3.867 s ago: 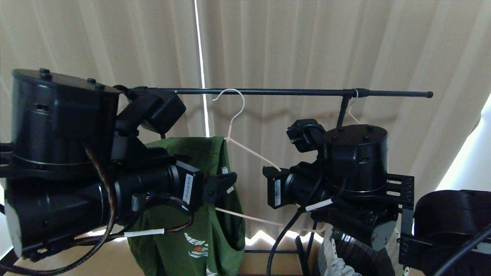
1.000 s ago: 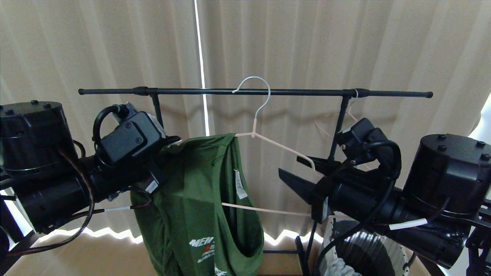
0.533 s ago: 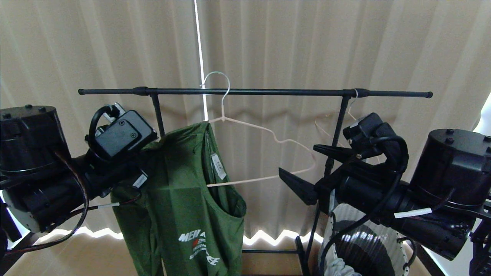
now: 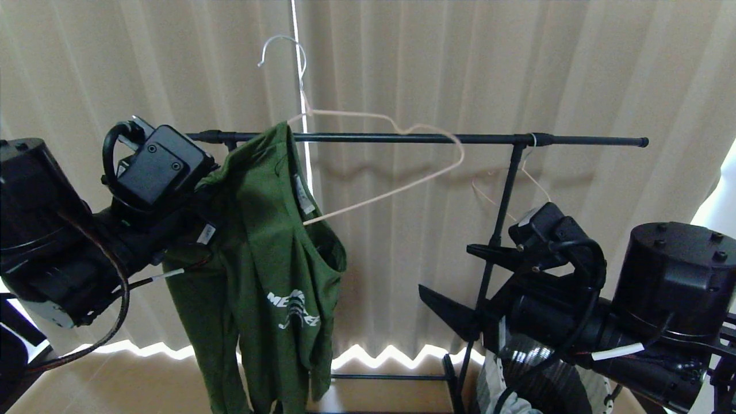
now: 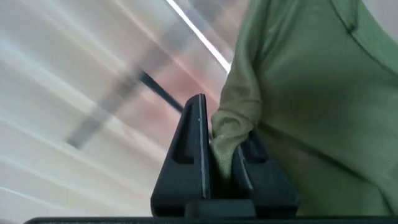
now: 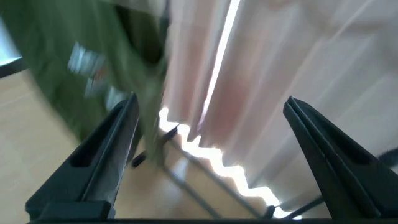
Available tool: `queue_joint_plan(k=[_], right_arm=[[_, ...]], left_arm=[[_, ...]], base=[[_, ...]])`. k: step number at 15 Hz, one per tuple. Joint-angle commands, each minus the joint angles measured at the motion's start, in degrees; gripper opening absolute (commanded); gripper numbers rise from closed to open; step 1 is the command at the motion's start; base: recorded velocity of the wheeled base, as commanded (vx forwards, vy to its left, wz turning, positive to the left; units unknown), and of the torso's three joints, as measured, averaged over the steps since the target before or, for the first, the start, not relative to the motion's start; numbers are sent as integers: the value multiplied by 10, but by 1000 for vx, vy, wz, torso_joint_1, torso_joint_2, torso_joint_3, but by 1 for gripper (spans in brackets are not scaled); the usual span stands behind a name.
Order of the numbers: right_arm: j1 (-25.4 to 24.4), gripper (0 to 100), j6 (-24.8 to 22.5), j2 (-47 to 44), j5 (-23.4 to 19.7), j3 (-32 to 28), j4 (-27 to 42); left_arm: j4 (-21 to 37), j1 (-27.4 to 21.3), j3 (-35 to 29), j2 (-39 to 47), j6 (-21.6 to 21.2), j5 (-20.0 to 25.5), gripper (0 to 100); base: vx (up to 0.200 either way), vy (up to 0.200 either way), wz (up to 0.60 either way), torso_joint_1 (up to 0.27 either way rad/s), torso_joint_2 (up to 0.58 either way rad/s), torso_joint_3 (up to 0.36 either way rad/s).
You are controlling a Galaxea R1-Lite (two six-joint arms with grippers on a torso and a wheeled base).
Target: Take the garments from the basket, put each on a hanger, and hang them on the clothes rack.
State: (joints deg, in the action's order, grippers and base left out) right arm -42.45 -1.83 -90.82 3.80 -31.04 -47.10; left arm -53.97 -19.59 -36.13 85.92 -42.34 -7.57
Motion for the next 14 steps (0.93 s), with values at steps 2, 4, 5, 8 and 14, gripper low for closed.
queue_joint_plan(k=[2,4,5,8,14], right_arm=[[-20,100,46,-23,-1,-2,1],[-27,100,55,-38,-1,-8,0],[-27,100,56,-44,-1,-12,0],[-27,100,75,-73,0,-41,-1],[-26,100,79,-104,4,-71,-2]], left_arm=[[-63,-15,19,22,0,40,0],[-63,-19,16,17,-2,74,0],[-64,-23,15,15,-3,79,0],[-65,-48,11,9,-3,95,0],[-65,-87,16,-17,-2,95,0]], base=[[0,0,0,0,0,0],[0,0,0,0,0,0],[0,0,0,0,0,0],[0,0,0,0,0,0],[0,0,0,0,0,0]])
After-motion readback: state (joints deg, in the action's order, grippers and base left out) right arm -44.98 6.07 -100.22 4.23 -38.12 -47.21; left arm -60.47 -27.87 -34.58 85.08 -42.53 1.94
